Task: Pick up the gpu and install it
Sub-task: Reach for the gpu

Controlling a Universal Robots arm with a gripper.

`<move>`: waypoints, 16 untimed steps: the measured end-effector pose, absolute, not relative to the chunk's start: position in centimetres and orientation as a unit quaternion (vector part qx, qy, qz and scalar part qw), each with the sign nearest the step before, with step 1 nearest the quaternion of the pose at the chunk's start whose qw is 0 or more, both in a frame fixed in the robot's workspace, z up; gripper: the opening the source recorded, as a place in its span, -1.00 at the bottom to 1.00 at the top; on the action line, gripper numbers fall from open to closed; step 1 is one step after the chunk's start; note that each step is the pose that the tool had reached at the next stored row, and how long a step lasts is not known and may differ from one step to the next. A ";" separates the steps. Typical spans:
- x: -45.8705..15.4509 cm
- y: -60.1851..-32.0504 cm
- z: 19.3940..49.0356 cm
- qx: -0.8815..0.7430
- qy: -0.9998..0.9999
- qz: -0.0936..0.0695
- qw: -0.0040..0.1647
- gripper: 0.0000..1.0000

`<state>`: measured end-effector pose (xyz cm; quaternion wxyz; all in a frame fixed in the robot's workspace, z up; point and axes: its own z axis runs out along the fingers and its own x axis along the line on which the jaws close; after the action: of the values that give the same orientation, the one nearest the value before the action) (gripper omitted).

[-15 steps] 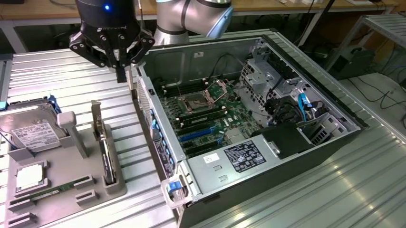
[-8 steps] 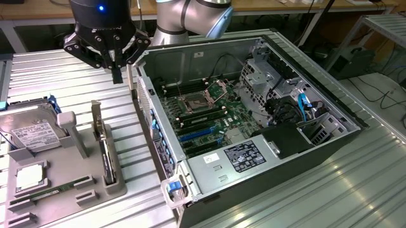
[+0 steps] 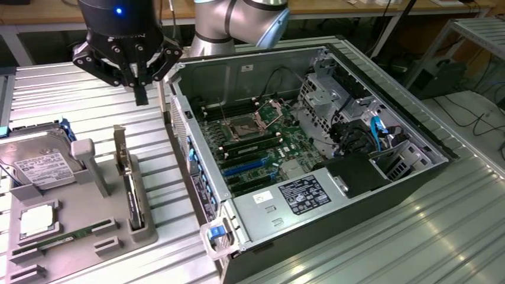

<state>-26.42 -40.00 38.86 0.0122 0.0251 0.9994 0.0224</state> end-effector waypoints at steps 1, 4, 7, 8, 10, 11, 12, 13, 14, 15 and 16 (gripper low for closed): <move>-26.5 -40.0 38.9 0.025 0.999 0.022 0.012 -0.79; -26.8 -40.0 38.8 0.023 0.999 0.022 0.012 -0.79; -27.1 -40.0 38.8 0.021 0.999 0.022 0.012 -0.79; -27.2 -40.0 38.8 0.020 0.999 0.022 0.012 -0.79; -27.3 -40.1 38.8 0.019 0.999 0.022 0.012 -0.79; -27.4 -40.1 38.8 0.019 0.999 0.022 0.012 -0.79; -27.5 -40.1 38.8 0.018 1.000 0.022 0.012 -0.79; -27.6 -40.1 38.8 0.018 1.000 0.023 0.012 -0.79; -27.7 -40.1 38.8 0.017 1.000 0.023 0.012 -0.79; -27.9 -40.1 38.8 0.016 1.000 0.023 0.012 -0.79; -27.9 -40.1 38.8 0.016 1.000 0.023 0.012 -0.79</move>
<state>-27.94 -40.14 38.81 0.0119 0.0161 0.9995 0.0228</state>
